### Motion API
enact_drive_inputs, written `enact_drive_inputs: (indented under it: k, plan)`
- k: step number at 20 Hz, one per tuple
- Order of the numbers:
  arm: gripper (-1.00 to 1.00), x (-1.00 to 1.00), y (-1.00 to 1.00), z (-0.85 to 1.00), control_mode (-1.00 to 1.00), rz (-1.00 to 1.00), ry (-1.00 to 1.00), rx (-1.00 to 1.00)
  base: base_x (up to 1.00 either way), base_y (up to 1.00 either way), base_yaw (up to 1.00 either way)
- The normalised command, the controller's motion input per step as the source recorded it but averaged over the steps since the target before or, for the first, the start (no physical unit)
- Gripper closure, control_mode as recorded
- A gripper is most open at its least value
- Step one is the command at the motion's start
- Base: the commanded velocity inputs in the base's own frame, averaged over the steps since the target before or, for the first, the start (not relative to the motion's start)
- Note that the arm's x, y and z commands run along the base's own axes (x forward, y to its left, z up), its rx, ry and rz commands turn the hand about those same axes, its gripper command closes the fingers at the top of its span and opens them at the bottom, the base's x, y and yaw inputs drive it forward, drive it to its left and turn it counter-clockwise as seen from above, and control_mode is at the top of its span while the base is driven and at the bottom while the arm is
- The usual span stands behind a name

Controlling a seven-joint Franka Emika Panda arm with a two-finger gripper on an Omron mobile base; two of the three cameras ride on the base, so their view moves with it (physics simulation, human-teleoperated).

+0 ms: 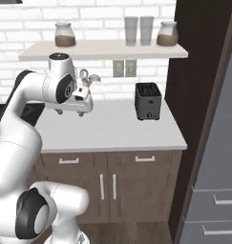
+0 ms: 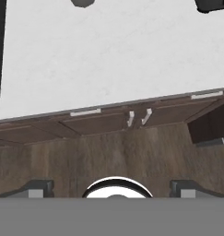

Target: Take a straw from the drawer in front and place it inside the glass cup on the dining counter.

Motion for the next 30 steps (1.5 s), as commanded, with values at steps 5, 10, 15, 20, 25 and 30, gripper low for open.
enact_drive_inputs:
  k: [5, 10, 15, 20, 25, 30]
  plan:
    - [-1.0, 0.0, 0.0, 0.0, 1.0, 0.0, 0.0, 0.0, 0.12, 0.59, -0.37]
    - [-1.0, 0.0, 0.0, 0.0, 1.0, 0.0, 0.0, 0.0, 0.21, 0.61, -0.46]
    - [-1.0, 0.0, 0.0, 0.0, 1.0, 0.0, 0.0, 0.0, 0.4, 0.54, -0.48]
    - [-1.0, 0.0, 0.0, 0.0, 1.0, 0.0, 0.0, 0.0, 0.56, 0.35, -0.42]
    - [-1.0, 0.0, 0.0, 0.0, 1.0, 0.0, 0.0, 0.0, 0.21, 0.36, -0.35]
    - [-1.0, 0.0, 0.0, 0.0, 1.0, 0.0, 0.0, 0.0, 0.25, 0.07, -0.48]
